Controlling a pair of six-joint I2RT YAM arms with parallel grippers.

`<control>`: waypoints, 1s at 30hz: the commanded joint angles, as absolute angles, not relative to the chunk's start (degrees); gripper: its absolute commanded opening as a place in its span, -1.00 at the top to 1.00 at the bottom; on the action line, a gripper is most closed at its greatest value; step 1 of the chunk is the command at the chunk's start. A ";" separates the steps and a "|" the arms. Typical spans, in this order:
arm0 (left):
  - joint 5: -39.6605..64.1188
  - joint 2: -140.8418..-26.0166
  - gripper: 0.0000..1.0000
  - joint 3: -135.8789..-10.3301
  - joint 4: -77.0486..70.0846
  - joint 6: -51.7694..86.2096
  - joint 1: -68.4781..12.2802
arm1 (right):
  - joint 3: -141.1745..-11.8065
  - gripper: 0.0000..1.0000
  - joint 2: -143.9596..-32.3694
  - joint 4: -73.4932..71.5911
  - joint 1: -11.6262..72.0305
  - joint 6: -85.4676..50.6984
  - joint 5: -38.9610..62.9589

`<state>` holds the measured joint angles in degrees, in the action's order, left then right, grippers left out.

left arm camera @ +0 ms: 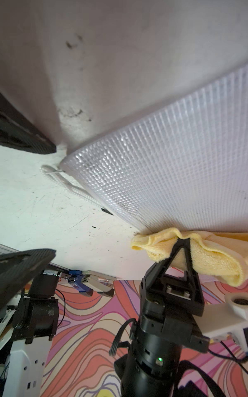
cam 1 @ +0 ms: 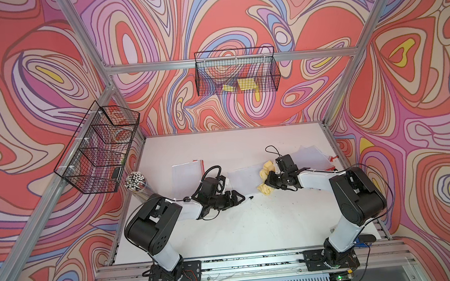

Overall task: Wipe the document bag
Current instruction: Pick up the document bag from the center of the board.

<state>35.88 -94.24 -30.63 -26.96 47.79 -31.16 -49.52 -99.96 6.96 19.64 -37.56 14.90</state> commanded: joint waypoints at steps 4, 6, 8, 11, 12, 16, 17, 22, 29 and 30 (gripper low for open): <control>27.94 -95.36 -0.53 -23.82 -18.81 57.98 -31.56 | -47.68 1.00 -104.32 15.10 19.68 -36.78 13.05; 27.78 -95.74 -0.54 -23.82 -19.76 59.28 -31.64 | -47.94 1.00 -104.34 15.12 19.68 -36.80 13.18; 27.51 -97.02 -0.54 -23.94 -21.68 61.00 -31.82 | -47.99 1.00 -104.25 15.14 19.69 -36.76 13.36; 27.17 -100.60 -0.54 -22.84 -28.82 64.76 -32.04 | -47.97 1.00 -103.72 15.42 19.68 -36.82 13.27; 27.22 -102.25 -0.54 -22.14 -32.43 66.37 -31.99 | -47.82 1.00 -103.46 15.38 19.67 -36.81 13.35; 27.59 -110.41 -0.51 -19.13 -48.44 72.08 -32.05 | -47.40 1.00 -102.62 15.75 19.68 -36.74 13.29; 27.74 -112.26 -0.50 -18.68 -52.05 73.41 -32.00 | -47.48 1.00 -102.57 15.90 19.68 -36.67 13.25; 26.22 -118.05 -0.45 -15.87 -63.43 76.40 -32.45 | -47.65 1.00 -102.05 16.61 19.69 -36.43 13.01; 25.52 -114.21 -0.13 -18.00 -54.92 71.92 -32.75 | -48.25 1.00 -102.53 16.87 19.75 -36.43 13.16; 25.59 -113.64 -0.11 -18.87 -53.50 71.09 -32.94 | -48.41 1.00 -102.63 16.87 19.72 -36.40 13.21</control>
<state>29.04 -110.89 -20.47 -74.63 74.48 -32.32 -50.09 -100.18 7.79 19.57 -37.06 15.25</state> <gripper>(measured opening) 0.573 0.072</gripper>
